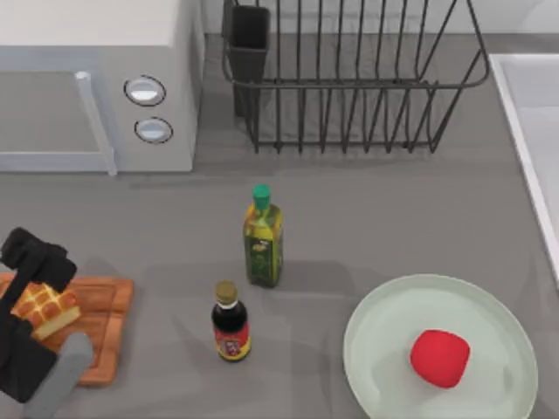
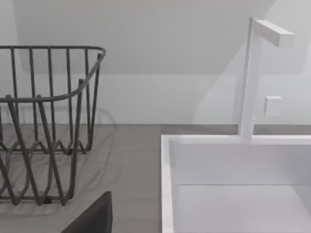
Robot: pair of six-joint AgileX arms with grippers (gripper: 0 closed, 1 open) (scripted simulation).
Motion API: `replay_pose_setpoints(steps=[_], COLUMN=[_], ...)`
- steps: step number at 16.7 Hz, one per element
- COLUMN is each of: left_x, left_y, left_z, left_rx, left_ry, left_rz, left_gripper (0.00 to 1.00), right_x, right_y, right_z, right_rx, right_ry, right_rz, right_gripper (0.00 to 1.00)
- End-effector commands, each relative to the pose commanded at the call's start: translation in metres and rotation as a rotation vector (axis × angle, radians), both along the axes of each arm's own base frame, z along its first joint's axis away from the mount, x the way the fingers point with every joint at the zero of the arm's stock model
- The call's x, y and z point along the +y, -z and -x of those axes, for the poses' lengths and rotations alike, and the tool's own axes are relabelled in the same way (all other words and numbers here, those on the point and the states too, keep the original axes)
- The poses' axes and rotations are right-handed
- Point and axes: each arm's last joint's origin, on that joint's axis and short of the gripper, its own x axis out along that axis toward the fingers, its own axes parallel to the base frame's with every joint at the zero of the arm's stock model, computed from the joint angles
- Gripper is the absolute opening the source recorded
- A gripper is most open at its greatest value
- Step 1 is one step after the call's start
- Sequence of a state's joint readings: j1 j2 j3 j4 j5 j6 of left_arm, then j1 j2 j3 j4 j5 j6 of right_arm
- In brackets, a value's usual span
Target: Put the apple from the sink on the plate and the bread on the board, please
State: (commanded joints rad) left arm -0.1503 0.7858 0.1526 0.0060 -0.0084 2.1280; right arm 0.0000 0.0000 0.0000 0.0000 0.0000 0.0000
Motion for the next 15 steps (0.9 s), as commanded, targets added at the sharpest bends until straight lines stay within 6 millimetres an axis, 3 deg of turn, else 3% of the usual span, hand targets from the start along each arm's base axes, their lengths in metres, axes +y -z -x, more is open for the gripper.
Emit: replay_pose_setpoints(steps=[5, 10, 15], left_x=[0.005, 0.011, 0.018], left_y=[-0.013, -0.03, -0.035], left_z=[0.018, 0.032, 0.042], left_rx=[-0.146, -0.243, -0.248], left_ry=[-0.356, -0.555, -0.651], left_rz=[0.704, 1.418, 1.892], left_gripper=[1.0, 1.0, 1.0], right_x=[0.0, 0.0, 0.0], right_y=[0.0, 0.0, 0.0], right_z=[0.0, 0.0, 0.0], right_rx=[0.0, 0.0, 0.0], right_ry=[0.0, 0.0, 0.0], right_rz=[0.0, 0.0, 0.0], right_gripper=[1.0, 1.0, 1.0])
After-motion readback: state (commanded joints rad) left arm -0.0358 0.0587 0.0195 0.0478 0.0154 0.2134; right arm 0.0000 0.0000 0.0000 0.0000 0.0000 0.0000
